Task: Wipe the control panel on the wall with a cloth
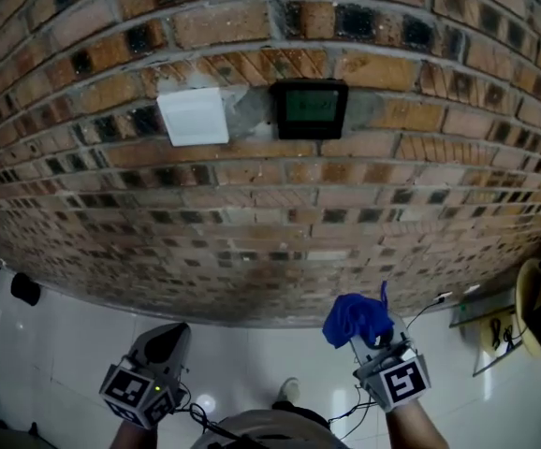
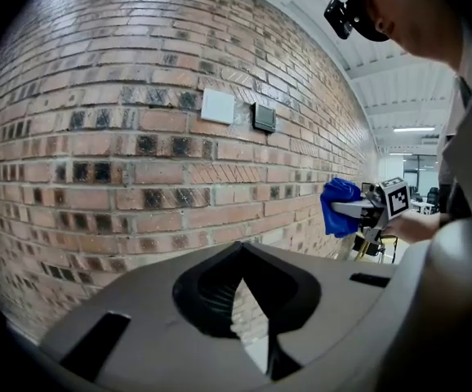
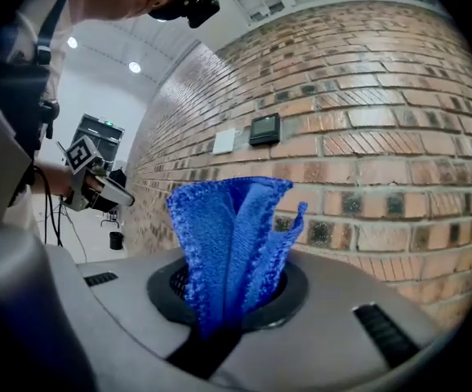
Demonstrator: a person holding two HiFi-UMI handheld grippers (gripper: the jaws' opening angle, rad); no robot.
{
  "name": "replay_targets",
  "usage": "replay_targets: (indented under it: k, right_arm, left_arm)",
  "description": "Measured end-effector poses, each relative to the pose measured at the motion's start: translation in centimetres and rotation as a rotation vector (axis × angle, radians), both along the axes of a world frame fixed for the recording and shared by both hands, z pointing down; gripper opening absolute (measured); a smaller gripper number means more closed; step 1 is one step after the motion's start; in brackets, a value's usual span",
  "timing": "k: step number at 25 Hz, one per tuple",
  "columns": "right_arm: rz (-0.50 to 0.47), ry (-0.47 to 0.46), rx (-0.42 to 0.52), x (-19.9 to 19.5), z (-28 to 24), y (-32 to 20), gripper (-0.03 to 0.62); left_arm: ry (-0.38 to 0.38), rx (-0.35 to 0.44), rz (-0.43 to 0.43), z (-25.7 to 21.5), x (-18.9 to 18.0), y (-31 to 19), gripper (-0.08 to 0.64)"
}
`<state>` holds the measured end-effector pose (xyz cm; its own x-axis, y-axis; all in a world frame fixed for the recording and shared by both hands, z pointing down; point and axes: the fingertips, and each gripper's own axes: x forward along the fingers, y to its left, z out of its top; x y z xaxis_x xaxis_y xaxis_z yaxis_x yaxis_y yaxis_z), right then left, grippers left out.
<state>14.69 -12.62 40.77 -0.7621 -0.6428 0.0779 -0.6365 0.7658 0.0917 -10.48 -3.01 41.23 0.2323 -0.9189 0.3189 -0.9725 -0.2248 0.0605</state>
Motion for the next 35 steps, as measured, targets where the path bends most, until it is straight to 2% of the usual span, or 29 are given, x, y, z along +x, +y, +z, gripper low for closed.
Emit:
replay_targets:
  k: [5, 11, 18, 25, 35]
  right_arm:
    - [0.031, -0.025, -0.001, 0.0, -1.7, 7.5, 0.089]
    - [0.039, -0.028, 0.010, -1.0, -3.1, 18.3, 0.089]
    - [0.066, -0.023, 0.016, -0.8, -2.7, 26.6, 0.087]
    - [0.088, -0.010, 0.044, 0.1, -3.4, 29.8, 0.086]
    - [0.094, -0.007, 0.074, 0.2, -4.8, 31.1, 0.086]
  left_arm:
    - [-0.015, 0.055, 0.014, -0.9, -1.3, 5.9, 0.002]
    - [-0.002, 0.032, 0.004, 0.2, -3.5, 14.9, 0.002]
    - [0.019, 0.049, 0.085, 1.3, -2.2, 20.0, 0.001]
    - [0.014, 0.072, 0.147, 0.7, -0.2, 21.5, 0.002]
    - [0.024, 0.079, 0.165, 0.9, 0.2, 22.3, 0.002]
